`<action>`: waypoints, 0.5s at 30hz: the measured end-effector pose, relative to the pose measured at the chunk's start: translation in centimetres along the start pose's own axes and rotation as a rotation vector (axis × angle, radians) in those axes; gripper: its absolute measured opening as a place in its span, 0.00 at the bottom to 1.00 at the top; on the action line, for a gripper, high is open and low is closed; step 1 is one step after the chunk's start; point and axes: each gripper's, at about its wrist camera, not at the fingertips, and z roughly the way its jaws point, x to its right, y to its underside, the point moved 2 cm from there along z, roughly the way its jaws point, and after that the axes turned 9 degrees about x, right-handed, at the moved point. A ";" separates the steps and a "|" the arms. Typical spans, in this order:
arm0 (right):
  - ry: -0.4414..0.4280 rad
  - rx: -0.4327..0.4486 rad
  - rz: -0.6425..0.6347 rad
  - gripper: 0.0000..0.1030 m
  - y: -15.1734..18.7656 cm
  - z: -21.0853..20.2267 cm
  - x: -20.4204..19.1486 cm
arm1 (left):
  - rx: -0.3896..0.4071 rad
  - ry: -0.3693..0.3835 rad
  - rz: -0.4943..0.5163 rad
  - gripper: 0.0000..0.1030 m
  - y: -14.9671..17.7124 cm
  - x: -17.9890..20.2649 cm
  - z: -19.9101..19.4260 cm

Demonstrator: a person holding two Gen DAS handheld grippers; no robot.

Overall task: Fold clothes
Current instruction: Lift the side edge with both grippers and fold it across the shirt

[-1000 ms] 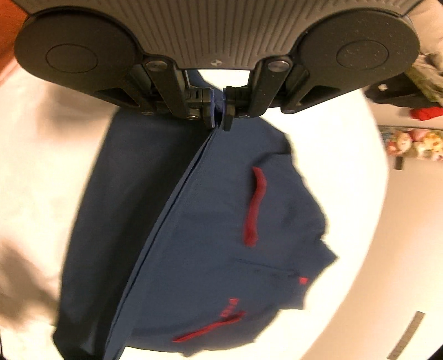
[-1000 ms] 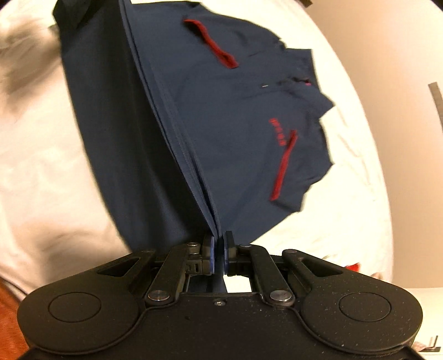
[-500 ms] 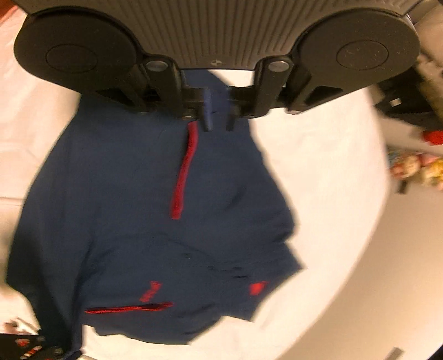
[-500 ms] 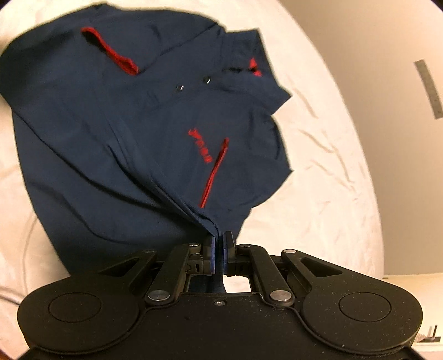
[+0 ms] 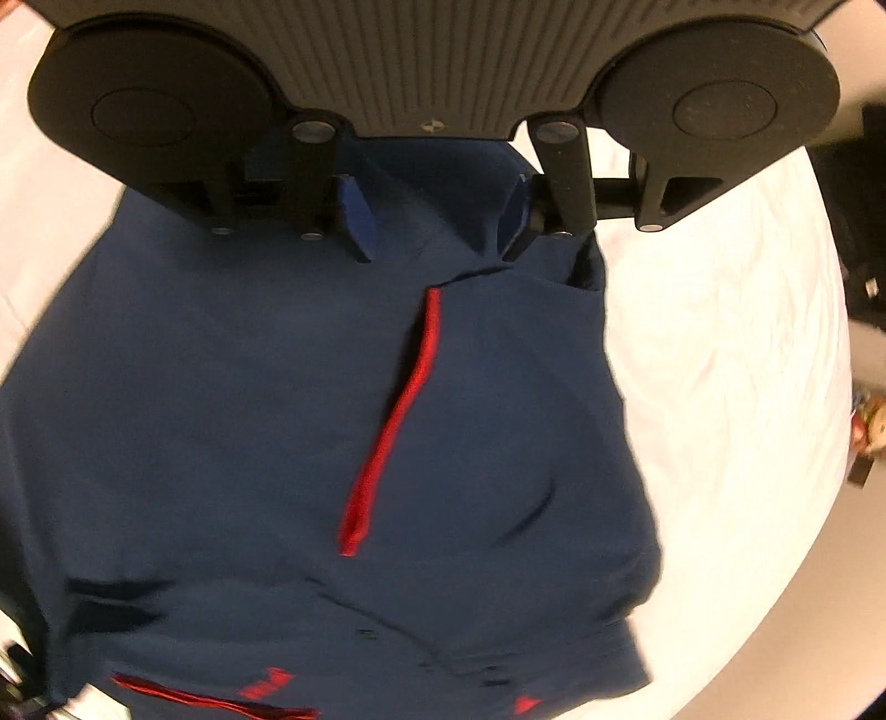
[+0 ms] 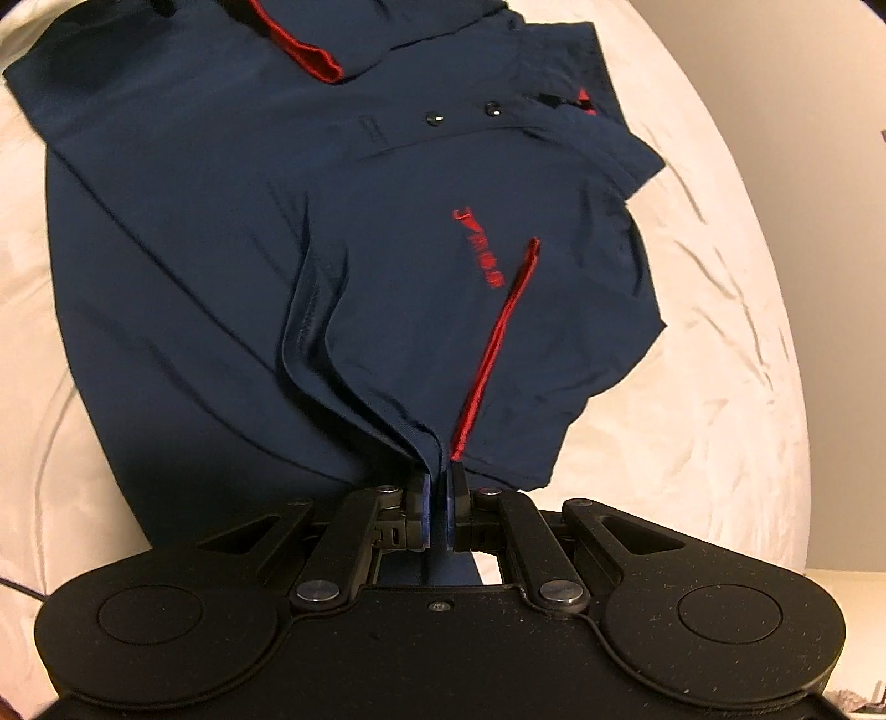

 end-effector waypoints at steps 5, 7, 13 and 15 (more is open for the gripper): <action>-0.012 0.002 0.003 0.03 0.2 0.4 -0.8 | 0.006 0.047 -0.104 0.46 0.3 -0.5 1.1; -0.014 -0.001 0.004 0.03 0.4 0.5 -1.0 | 0.011 0.054 -0.117 0.45 0.4 -0.6 1.1; -0.003 -0.010 0.002 0.03 0.8 0.4 -1.6 | 0.018 0.085 -0.166 0.12 0.9 -0.7 0.3; 0.003 -0.014 0.003 0.03 0.8 0.3 -1.7 | 0.019 0.078 -0.149 0.05 1.1 -0.4 -0.2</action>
